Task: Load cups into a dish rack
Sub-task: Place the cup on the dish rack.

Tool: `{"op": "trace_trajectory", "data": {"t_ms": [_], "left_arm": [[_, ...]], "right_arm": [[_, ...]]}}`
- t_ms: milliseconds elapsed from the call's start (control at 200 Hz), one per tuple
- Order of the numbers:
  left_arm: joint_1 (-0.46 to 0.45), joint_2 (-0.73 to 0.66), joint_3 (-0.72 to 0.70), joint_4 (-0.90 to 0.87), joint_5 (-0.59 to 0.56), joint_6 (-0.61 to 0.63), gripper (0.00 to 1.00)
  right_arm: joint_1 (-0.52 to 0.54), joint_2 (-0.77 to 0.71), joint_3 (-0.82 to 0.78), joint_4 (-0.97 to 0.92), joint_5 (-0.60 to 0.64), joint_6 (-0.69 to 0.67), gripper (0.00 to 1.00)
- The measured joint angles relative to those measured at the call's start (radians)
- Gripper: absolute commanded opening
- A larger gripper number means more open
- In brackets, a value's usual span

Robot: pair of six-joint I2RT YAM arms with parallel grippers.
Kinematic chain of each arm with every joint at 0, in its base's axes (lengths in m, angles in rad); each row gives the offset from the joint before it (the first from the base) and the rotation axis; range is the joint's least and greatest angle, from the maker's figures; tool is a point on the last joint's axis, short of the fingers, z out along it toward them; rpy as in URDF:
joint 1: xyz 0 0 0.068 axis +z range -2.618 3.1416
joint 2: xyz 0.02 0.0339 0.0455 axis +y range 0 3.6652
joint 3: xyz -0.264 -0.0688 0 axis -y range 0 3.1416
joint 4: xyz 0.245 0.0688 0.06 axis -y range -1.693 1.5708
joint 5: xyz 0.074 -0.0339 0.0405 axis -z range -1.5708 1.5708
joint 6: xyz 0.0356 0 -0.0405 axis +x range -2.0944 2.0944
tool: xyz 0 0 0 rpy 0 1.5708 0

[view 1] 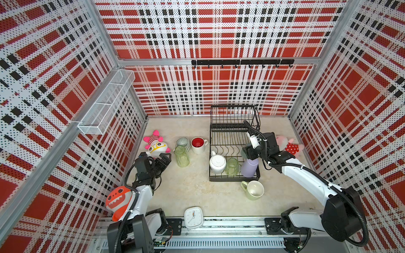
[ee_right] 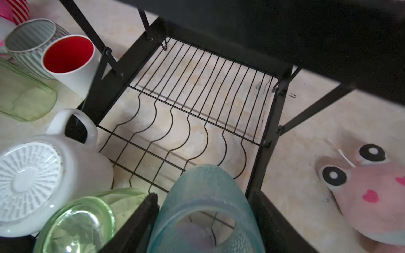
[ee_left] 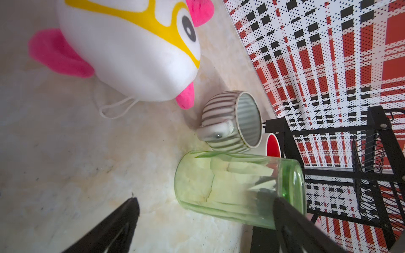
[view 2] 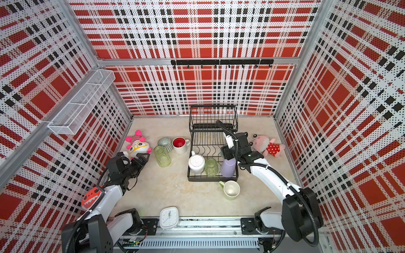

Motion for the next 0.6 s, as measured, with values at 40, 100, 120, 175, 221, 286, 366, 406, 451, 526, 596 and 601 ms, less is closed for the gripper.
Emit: {"op": "trace_trajectory", "data": {"t_ms": [40,100,120,175,221,286,366,406,451,526,596,601], "left_arm": [[0.000,0.000,0.000,-0.001,0.000,0.000,0.98],[0.000,0.000,0.000,-0.002,0.000,0.000,0.98],[0.000,0.000,0.000,-0.002,0.000,0.000,0.98],[0.000,0.000,0.000,-0.002,0.000,0.000,0.98],[0.000,0.000,0.000,-0.002,0.000,0.000,0.98],[0.000,0.000,0.000,-0.002,0.000,0.000,0.98],[0.000,0.000,0.000,-0.002,0.000,0.000,0.98],[-0.001,0.000,0.000,-0.002,0.000,0.000,0.98],[-0.002,0.000,0.000,-0.002,0.000,0.000,0.98],[-0.003,0.000,0.000,-0.002,0.000,0.000,0.98],[-0.005,0.000,0.000,-0.002,0.000,0.000,0.98],[-0.005,0.000,0.000,-0.002,0.000,0.000,0.98]], "right_arm": [[-0.001,0.000,-0.003,0.007,0.000,0.001,0.55],[-0.002,0.000,-0.007,0.027,-0.002,0.005,0.55],[-0.002,0.001,-0.007,0.031,-0.002,0.006,0.56],[-0.002,0.006,-0.007,0.042,-0.002,0.012,0.56],[-0.002,0.015,-0.006,0.048,0.000,0.020,0.57],[-0.002,0.034,-0.006,0.047,0.006,0.032,0.56],[-0.003,0.062,-0.006,0.047,0.014,0.060,0.56],[-0.004,0.073,-0.006,0.048,0.014,0.074,0.56],[-0.005,0.084,-0.006,0.048,0.015,0.090,0.56],[-0.006,0.090,-0.006,0.056,0.015,0.109,0.58],[-0.006,0.090,-0.007,0.056,0.015,0.123,0.58],[-0.006,0.090,-0.007,0.056,0.015,0.124,0.59]]}}
